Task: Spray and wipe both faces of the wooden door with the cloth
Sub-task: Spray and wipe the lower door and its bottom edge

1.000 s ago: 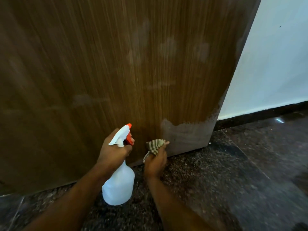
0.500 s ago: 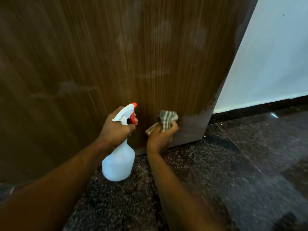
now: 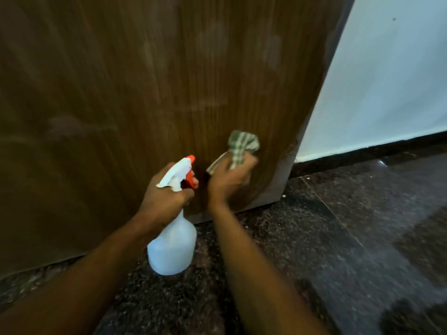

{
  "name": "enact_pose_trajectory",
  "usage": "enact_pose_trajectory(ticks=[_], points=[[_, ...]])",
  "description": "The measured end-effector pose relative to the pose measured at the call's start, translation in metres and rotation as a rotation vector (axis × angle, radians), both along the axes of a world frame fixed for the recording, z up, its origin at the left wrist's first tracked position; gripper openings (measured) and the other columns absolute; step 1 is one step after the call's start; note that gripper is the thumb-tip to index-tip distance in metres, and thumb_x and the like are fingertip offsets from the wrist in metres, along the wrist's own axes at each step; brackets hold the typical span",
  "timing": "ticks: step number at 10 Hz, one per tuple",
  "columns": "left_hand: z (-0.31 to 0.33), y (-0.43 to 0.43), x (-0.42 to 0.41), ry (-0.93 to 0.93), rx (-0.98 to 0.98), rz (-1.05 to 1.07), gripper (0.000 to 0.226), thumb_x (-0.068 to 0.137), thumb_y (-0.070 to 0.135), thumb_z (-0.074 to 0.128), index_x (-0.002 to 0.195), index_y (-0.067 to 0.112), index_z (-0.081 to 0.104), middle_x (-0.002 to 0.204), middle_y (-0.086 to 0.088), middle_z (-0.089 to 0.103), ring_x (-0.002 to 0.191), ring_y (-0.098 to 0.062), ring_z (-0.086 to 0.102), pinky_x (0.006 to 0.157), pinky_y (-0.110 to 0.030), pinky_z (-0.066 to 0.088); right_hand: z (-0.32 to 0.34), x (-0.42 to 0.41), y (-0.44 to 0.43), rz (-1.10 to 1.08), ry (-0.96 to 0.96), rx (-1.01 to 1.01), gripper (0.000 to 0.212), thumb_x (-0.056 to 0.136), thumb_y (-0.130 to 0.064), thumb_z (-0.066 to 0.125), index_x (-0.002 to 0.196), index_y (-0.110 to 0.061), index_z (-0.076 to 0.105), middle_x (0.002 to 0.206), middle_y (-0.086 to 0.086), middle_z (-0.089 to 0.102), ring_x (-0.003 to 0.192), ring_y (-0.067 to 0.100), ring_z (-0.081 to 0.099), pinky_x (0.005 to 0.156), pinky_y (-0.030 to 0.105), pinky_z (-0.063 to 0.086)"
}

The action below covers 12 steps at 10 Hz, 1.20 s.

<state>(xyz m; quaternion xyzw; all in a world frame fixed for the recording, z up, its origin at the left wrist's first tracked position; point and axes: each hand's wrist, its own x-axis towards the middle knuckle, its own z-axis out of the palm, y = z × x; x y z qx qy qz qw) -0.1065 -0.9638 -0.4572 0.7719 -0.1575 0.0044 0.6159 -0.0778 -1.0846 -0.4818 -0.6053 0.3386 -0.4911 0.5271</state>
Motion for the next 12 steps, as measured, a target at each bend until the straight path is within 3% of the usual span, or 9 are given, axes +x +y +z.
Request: enact_pose_trajectory(ticks=[3,4,5,6,7,8,9,10,12], points=[[-0.026,-0.005,-0.016,0.102,0.212,0.137,0.049,0.077,-0.001,0.067,0.119,0.025,0.062,0.1,-0.003,0.068,0.095,-0.022,0.064,0.09,-0.038,0.051,-0.118,0.003,-0.007,0.119,0.264,0.561,0.03,0.097,-0.014,0.056,0.122,-0.003,0.046,0.117,0.027,0.062,0.102,0.042,0.06,0.073,0.034,0.036],[-0.034,0.006,-0.027,0.16,0.221,0.125,0.048,0.079,0.0,0.066,0.117,0.029,0.061,0.099,-0.001,0.067,0.096,-0.019,0.063,0.092,-0.036,0.049,-0.089,0.007,-0.007,0.051,0.074,0.474,0.029,0.096,-0.016,0.059,0.121,-0.007,0.05,0.111,0.016,0.063,0.099,0.034,0.062,0.073,0.028,0.039],[-0.031,0.02,-0.028,0.156,0.162,0.148,0.062,0.077,-0.007,0.063,0.119,0.039,0.056,0.1,0.001,0.067,0.097,-0.016,0.063,0.093,-0.035,0.048,-0.051,0.015,0.005,0.119,-0.073,0.119,0.031,0.089,-0.013,0.065,0.118,-0.01,0.054,0.109,0.006,0.063,0.095,0.019,0.059,0.075,0.027,0.044],[-0.026,0.027,-0.027,0.101,0.148,0.158,0.07,0.076,-0.012,0.061,0.122,0.04,0.054,0.105,0.001,0.066,0.102,-0.019,0.061,0.095,-0.039,0.047,-0.054,0.01,0.035,0.195,0.055,-0.379,0.035,0.082,-0.023,0.06,0.115,-0.014,0.051,0.104,0.008,0.063,0.093,0.017,0.055,0.075,0.025,0.042],[-0.022,0.025,-0.029,0.1,0.116,0.137,0.068,0.078,-0.013,0.06,0.12,0.04,0.054,0.107,-0.003,0.066,0.107,-0.022,0.06,0.098,-0.043,0.046,-0.102,-0.005,0.053,0.352,0.244,-0.106,0.036,0.086,-0.019,0.058,0.122,-0.017,0.05,0.112,0.009,0.064,0.103,0.025,0.061,0.081,0.027,0.045],[-0.024,0.016,-0.032,0.083,0.137,0.09,0.066,0.077,-0.015,0.059,0.118,0.036,0.057,0.095,-0.008,0.067,0.097,-0.022,0.063,0.095,-0.038,0.046,-0.141,-0.001,0.029,0.317,0.389,0.53,0.042,0.097,-0.018,0.052,0.137,-0.014,0.04,0.125,0.019,0.062,0.111,0.035,0.063,0.088,0.035,0.048],[-0.029,0.008,-0.034,0.091,0.117,0.051,0.058,0.076,-0.011,0.063,0.106,0.038,0.06,0.09,-0.008,0.067,0.091,-0.02,0.063,0.09,-0.037,0.048,-0.149,0.017,-0.029,0.185,0.337,0.776,0.041,0.101,-0.018,0.047,0.139,-0.008,0.034,0.13,0.025,0.056,0.112,0.041,0.059,0.093,0.044,0.05],[-0.038,0.006,-0.031,0.116,0.117,0.034,0.059,0.077,-0.004,0.067,0.117,0.037,0.057,0.091,-0.004,0.068,0.091,-0.017,0.063,0.086,-0.03,0.047,-0.113,0.023,-0.093,0.014,0.201,0.686,0.039,0.101,-0.021,0.049,0.138,-0.014,0.039,0.124,0.013,0.06,0.103,0.029,0.062,0.083,0.04,0.054],[-0.054,-0.005,-0.019,0.12,0.19,0.033,0.057,0.08,-0.005,0.063,0.121,0.034,0.057,0.094,0.0,0.069,0.092,-0.014,0.064,0.076,-0.016,0.044,-0.021,0.023,-0.106,-0.069,0.178,-0.156,0.044,0.1,-0.044,0.043,0.137,-0.02,0.045,0.121,0.001,0.057,0.102,0.013,0.054,0.077,0.03,0.046]])
